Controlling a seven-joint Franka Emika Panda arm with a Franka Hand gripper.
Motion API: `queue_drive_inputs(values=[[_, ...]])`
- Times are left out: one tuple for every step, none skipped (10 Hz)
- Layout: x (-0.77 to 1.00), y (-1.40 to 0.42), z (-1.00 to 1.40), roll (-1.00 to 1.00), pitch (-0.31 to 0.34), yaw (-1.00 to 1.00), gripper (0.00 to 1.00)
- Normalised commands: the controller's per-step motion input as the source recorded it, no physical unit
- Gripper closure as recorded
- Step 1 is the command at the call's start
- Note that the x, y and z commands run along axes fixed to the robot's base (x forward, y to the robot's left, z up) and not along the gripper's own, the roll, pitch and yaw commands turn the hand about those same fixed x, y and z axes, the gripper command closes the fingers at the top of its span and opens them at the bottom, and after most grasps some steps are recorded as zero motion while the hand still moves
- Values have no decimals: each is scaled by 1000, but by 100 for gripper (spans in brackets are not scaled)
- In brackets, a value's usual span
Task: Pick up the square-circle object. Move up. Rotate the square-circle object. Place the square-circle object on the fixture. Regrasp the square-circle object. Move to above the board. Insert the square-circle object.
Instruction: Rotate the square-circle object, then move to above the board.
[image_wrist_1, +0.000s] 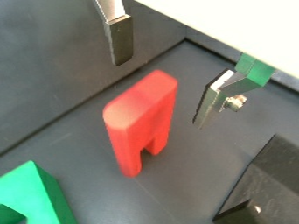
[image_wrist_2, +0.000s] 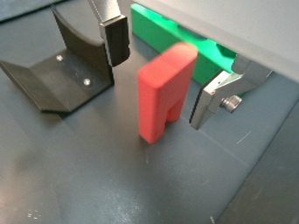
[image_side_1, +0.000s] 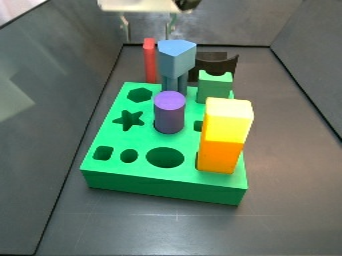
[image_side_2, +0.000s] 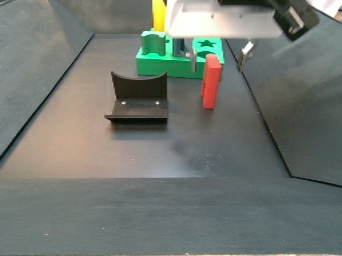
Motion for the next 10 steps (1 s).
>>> queue_drive_inputs(values=[[36,-7,-625,-55,-32,33,0],[37,-4,-438,-68,-31,32,0],[41,-4,-346,-75,-33,32,0],[0,0,0,-94,-31,34,100],[-68,-184,1000,236,65,-285,100],[-71,-180,1000,237,73,-267,100],[-71,-170,1000,240,70,-224,100],[-68,-160,1000,223,66,-121,100],[-65,-157,1000,205,61,-46,100],[-65,-151,1000,184,53,-8,100]])
